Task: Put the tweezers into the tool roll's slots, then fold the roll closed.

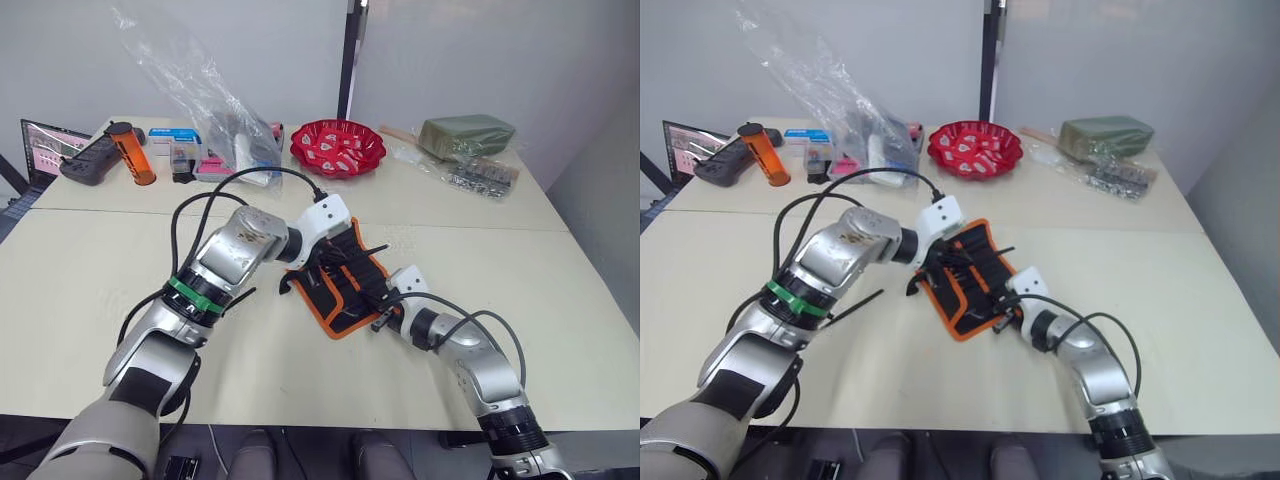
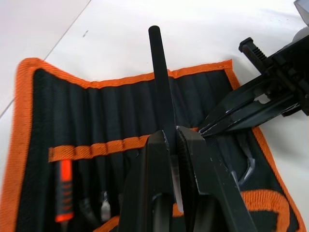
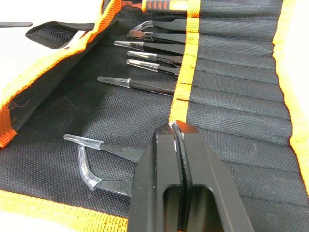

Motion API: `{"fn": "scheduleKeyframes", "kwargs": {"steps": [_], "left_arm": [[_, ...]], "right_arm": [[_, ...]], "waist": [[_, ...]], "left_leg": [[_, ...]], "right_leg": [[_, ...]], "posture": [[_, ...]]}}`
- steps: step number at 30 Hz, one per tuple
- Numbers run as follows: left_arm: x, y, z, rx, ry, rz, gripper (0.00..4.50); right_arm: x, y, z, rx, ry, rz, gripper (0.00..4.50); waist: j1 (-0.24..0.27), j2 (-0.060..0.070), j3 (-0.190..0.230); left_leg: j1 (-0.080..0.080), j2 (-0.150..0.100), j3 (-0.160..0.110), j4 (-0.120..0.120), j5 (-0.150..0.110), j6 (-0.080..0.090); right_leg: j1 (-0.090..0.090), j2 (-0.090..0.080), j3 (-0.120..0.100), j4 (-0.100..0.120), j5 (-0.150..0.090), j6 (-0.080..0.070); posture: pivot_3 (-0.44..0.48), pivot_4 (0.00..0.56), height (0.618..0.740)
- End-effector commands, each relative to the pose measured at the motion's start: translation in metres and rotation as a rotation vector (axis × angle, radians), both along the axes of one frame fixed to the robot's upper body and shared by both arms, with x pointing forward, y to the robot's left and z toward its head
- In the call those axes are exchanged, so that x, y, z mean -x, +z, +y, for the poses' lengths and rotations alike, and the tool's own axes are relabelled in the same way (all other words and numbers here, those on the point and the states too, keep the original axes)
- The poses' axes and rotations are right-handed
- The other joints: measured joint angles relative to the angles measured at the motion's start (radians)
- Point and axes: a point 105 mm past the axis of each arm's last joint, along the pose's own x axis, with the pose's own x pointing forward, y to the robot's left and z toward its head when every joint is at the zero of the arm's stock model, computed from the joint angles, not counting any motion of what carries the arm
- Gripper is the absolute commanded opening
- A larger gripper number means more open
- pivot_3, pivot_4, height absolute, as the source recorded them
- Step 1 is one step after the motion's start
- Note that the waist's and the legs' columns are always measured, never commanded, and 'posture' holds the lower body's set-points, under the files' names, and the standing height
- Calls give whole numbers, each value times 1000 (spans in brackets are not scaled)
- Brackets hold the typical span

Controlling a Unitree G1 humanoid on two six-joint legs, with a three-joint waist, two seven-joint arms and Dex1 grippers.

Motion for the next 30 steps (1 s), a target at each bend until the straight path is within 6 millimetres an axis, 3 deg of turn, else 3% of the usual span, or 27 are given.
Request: {"fn": "scheduleKeyframes", "kwargs": {"steps": [1,7,16,21,30], "left_arm": [[-2,3,-4,34,19,-37,16],[7,-19,-4,1,38,26,16],[26,-41,28,-106,51,93,16],[33,-34,43,-117,68,94,16],[41,-34,51,-151,71,111,16]], "right_arm": [[14,-48,-14,62,-54,198,0],[13,-47,-14,62,-53,197,0],[12,-47,-13,62,-46,198,0],[12,-48,-15,67,-45,201,0],[9,-48,-10,65,-32,201,0]], "waist": [[-1,0,0],[-1,0,0],[-3,2,-1],[-1,2,0],[-4,2,0]], "left_leg": [[0,0,0,0,0,0],[0,0,0,0,0,0],[1,-1,-1,0,0,0],[1,0,-1,1,0,0],[1,-1,-1,2,0,0]], "right_leg": [[0,0,0,0,0,0],[0,0,0,0,0,0],[0,0,0,1,0,0],[0,0,0,1,0,0],[1,0,0,2,0,0]], "posture": [[0,150,740],[0,150,740],[0,150,740],[0,150,740],[0,150,740]]}}
